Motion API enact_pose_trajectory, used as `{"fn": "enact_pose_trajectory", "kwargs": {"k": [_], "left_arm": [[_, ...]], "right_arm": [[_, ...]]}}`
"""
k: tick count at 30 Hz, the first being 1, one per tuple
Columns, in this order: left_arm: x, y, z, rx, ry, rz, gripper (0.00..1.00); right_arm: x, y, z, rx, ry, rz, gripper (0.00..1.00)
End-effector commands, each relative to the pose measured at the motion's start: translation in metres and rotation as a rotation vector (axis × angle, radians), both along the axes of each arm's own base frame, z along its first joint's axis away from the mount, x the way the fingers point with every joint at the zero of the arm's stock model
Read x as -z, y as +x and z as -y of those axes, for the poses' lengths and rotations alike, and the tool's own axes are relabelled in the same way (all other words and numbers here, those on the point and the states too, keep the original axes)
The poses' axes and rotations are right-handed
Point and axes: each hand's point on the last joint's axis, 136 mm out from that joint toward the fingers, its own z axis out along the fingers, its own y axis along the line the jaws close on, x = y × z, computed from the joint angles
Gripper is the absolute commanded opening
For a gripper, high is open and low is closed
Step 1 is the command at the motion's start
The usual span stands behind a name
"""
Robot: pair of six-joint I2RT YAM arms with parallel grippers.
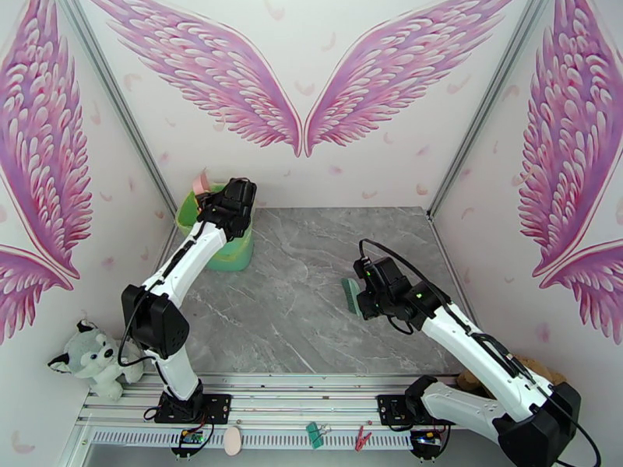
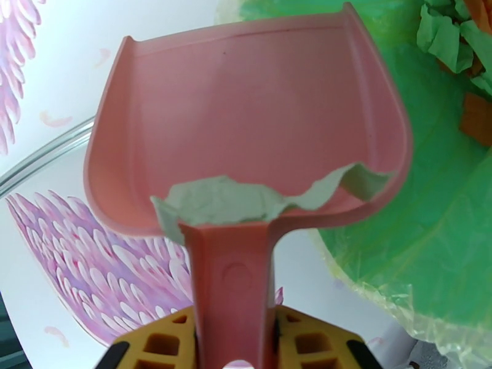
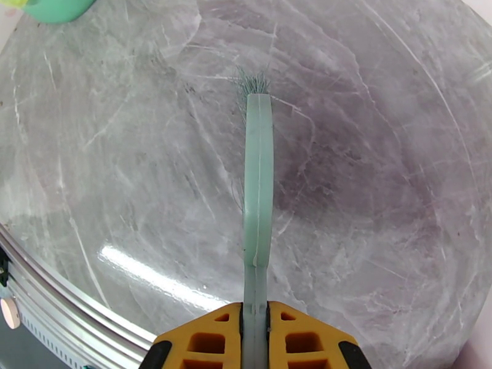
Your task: Sweep away the paper scraps from the table
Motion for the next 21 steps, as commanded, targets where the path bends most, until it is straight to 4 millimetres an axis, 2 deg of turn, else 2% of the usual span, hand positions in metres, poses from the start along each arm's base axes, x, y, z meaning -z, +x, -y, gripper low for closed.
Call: {"fn": "enact_pose_trajectory", "kwargs": {"k": [1,4,7,9,11,13,17,21], "left_arm": [[-0.025,-0.011,-0.012,-0.03,0.002,0.072,0.0],[-0.029,-0.012,-0.012,-0.025,-0.039,0.098,0.0],[-0.033,-0.013,-0.01,-0.025,-0.009,0.093,0.0],[-0.025,-0.013,-0.004,-0.012,0.045,0.058,0.0],[-0.006,-0.013,0.007,0.022,0.077,0.005,0.0],[0.001,-0.012,0.008,0.028,0.087,-0.001,0.0],[-0.019,-0.014,0.0,0.006,0.038,0.053,0.0],[-0.022,-0.013,-0.002,-0.003,0.038,0.062,0.0]], "right_arm": [[-0.001,0.001,-0.005,-0.003,0.019,0.011,0.0],[-0.001,0.001,-0.003,0.0,0.016,0.014,0.0],[-0.001,0.0,-0.002,0.002,0.014,0.013,0.0],[-0.001,-0.001,-0.002,0.002,0.016,0.014,0.0],[-0.002,0.0,-0.003,0.002,0.021,0.017,0.0],[-0.003,0.0,-0.003,-0.001,0.022,0.018,0.0],[-0.003,-0.002,-0.002,-0.001,0.023,0.02,0.0],[-0.003,-0.002,-0.003,0.0,0.031,0.02,0.0]]}}
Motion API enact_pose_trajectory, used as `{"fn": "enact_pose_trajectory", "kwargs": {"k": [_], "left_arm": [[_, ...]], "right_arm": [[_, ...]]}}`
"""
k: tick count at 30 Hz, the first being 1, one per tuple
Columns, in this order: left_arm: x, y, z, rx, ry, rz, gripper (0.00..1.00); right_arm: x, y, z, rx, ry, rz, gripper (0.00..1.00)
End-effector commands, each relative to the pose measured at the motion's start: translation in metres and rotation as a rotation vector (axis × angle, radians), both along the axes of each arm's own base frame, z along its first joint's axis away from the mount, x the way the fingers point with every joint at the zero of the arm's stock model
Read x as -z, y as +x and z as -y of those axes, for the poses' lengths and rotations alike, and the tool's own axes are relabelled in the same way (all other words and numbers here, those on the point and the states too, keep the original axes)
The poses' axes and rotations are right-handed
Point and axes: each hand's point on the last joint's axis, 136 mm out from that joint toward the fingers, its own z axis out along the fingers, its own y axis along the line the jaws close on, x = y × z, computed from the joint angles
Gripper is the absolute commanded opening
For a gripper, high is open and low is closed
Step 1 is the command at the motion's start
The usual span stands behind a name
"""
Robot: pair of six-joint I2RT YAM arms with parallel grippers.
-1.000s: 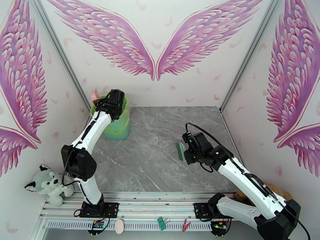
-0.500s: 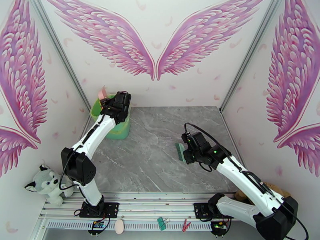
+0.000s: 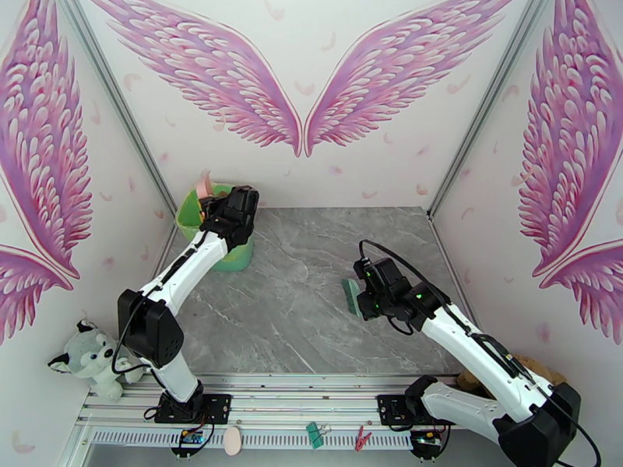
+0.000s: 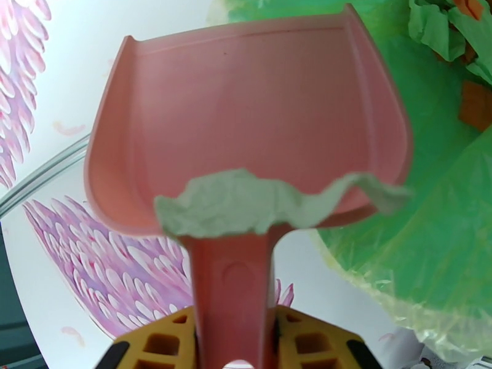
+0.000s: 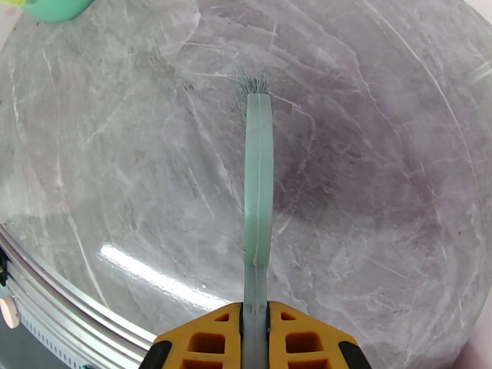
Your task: Sweep away the paper scraps from the table
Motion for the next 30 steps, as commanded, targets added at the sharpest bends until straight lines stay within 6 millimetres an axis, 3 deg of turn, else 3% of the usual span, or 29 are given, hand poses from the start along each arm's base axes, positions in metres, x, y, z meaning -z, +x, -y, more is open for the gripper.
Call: {"fn": "enact_pose_trajectory", "kwargs": {"k": [1,5,11,16,25,30], "left_arm": [[-0.025,-0.006,-0.006,-0.016,-0.033,0.071,0.0],[-0.027,-0.007,-0.005,-0.012,-0.095,0.104,0.0],[-0.054,-0.023,0.027,0.124,-0.688,0.207,0.0],[-0.068,-0.037,0.046,0.19,-0.834,0.203,0.0],[-0.057,-0.07,0.09,0.321,-1.13,0.127,0.0],[-0.04,-0.096,0.121,0.387,-1.324,0.033,0.0]], "right_arm": [[-0.004,-0.001,-0.005,-0.004,0.032,0.019,0.0],[-0.005,-0.002,-0.003,0.001,0.03,0.024,0.0],[-0.004,-0.002,-0.005,-0.003,0.038,0.021,0.0],[-0.004,-0.002,-0.007,-0.007,0.047,0.017,0.0],[-0.004,-0.001,-0.008,-0.007,0.05,0.014,0.0],[-0.003,0.0,-0.007,-0.001,0.041,0.011,0.0]]}}
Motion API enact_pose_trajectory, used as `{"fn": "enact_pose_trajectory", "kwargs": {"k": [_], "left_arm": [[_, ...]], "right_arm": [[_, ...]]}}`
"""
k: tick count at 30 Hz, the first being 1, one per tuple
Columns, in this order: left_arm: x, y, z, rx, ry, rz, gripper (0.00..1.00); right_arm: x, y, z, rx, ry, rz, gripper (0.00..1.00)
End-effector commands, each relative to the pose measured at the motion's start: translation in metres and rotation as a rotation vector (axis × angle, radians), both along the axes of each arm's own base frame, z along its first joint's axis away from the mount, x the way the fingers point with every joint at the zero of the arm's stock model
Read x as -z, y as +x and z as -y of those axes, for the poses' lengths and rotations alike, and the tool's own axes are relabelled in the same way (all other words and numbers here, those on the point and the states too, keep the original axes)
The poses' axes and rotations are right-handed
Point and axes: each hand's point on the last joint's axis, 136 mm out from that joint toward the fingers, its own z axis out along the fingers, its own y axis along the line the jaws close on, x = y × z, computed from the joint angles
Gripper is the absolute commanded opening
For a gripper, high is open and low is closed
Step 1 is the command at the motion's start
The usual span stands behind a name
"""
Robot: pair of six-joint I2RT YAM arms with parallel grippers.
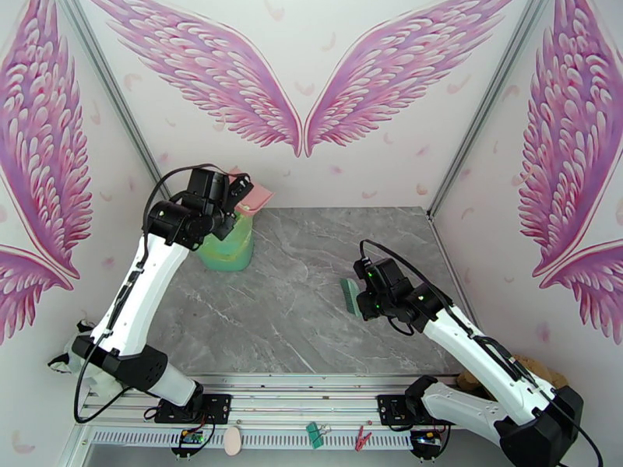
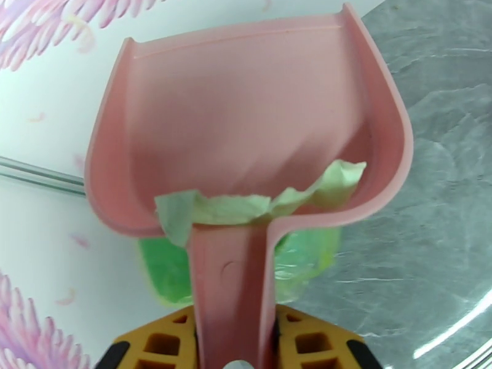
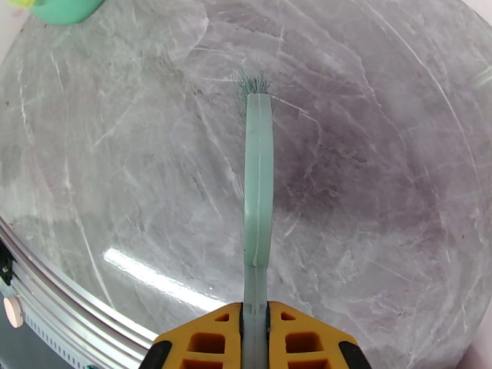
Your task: Sweep away the paper scraps from the table
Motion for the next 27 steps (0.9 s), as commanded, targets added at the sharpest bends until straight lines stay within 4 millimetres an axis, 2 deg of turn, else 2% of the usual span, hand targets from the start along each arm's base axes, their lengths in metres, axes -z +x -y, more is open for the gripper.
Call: {"fn": "enact_pose_trajectory", "kwargs": {"k": [1,3,9,12,14,17,20,22,24,27], "left_arm": [[-0.002,-0.026,0.031,0.096,-0.201,-0.018,0.0],[0.014,-0.036,0.041,0.119,-0.216,-0.048,0.0],[0.085,-0.058,0.064,0.136,-0.21,-0.148,0.0],[0.116,-0.062,0.078,0.138,-0.26,-0.159,0.0],[0.147,-0.067,0.087,0.141,-0.28,-0.187,0.0],[0.18,-0.069,0.1,0.147,-0.305,-0.217,0.0],[0.198,-0.071,0.116,0.175,-0.352,-0.229,0.0],[0.203,-0.074,0.132,0.225,-0.386,-0.208,0.0],[0.211,-0.098,0.163,0.421,-0.384,-0.213,0.0],[0.239,-0.105,0.173,0.438,-0.285,-0.223,0.0]], "right_arm": [[0.0,0.001,-0.003,0.01,0.014,0.004,0.0],[-0.003,0.003,-0.001,0.02,0.014,0.016,0.0],[-0.023,0.006,0.003,0.051,0.065,0.062,0.0],[-0.047,0.004,0.007,0.075,0.119,0.112,0.0],[-0.066,0.001,0.008,0.084,0.172,0.146,0.0],[-0.092,-0.005,0.003,0.076,0.272,0.187,0.0],[-0.113,-0.011,-0.012,0.03,0.403,0.198,0.0],[-0.121,-0.013,-0.022,0.007,0.476,0.191,0.0],[-0.128,-0.013,-0.027,-0.001,0.525,0.191,0.0],[-0.136,-0.012,-0.029,0.003,0.579,0.194,0.0]]}}
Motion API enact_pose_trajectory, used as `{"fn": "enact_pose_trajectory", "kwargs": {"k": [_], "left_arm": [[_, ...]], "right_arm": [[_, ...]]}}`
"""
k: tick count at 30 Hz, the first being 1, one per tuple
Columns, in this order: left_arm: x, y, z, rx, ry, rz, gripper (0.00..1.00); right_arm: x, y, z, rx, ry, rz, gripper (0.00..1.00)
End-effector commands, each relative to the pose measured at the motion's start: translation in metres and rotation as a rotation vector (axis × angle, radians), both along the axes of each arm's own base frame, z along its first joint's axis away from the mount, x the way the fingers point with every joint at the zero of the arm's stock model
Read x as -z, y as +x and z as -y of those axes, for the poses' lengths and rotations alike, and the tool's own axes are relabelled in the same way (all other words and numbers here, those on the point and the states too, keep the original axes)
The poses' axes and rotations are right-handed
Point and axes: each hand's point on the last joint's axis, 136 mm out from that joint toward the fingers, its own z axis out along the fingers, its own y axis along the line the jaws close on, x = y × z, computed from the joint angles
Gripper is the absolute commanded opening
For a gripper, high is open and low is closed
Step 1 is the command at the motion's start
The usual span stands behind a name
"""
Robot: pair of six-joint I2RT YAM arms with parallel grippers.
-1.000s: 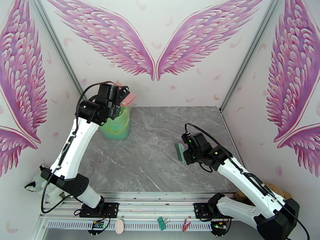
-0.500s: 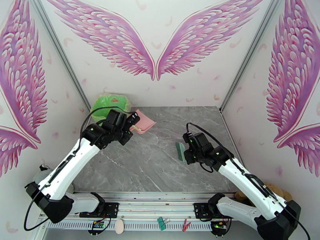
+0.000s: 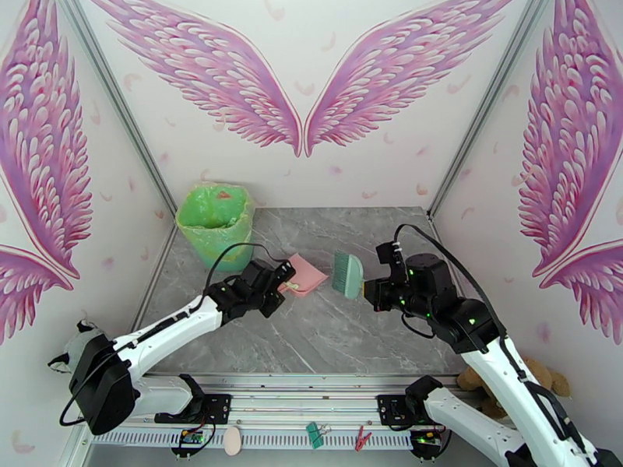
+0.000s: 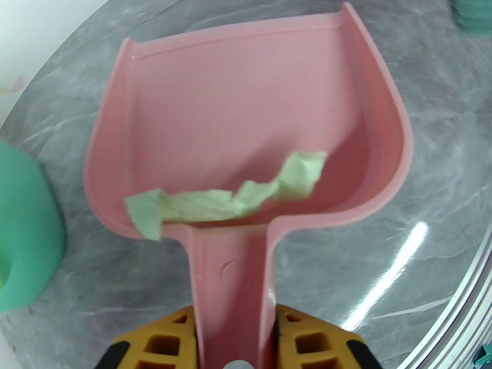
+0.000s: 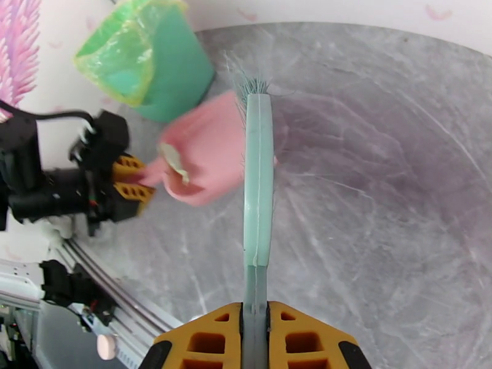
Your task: Sweep away the paper scraps from the table
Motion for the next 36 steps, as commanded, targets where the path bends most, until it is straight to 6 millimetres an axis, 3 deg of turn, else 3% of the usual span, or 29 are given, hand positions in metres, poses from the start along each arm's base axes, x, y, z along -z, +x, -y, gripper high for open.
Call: {"fn": "enact_pose_trajectory", "kwargs": {"k": [1,5,9,21,29,36], "left_arm": [[0.012,-0.003,0.031,0.112,-0.035,0.027,0.0],[0.036,-0.014,0.049,0.167,-0.103,0.003,0.0],[0.044,-0.014,0.049,0.154,-0.141,0.025,0.0],[0.03,-0.018,0.041,0.18,-0.168,0.104,0.0],[0.033,-0.019,0.041,0.18,-0.169,0.098,0.0],[0.032,-0.018,0.04,0.18,-0.169,0.098,0.0]], "right_arm": [[-0.027,0.0,-0.014,-0.034,0.149,0.023,0.0],[-0.028,0.003,-0.025,-0.067,0.251,-0.016,0.0],[-0.018,0.005,-0.031,-0.075,0.294,-0.067,0.0],[0.031,0.019,-0.044,-0.064,0.34,-0.198,0.0],[0.041,0.03,-0.057,-0.099,0.383,-0.241,0.0],[0.069,0.033,-0.056,-0.091,0.316,-0.295,0.0]]}}
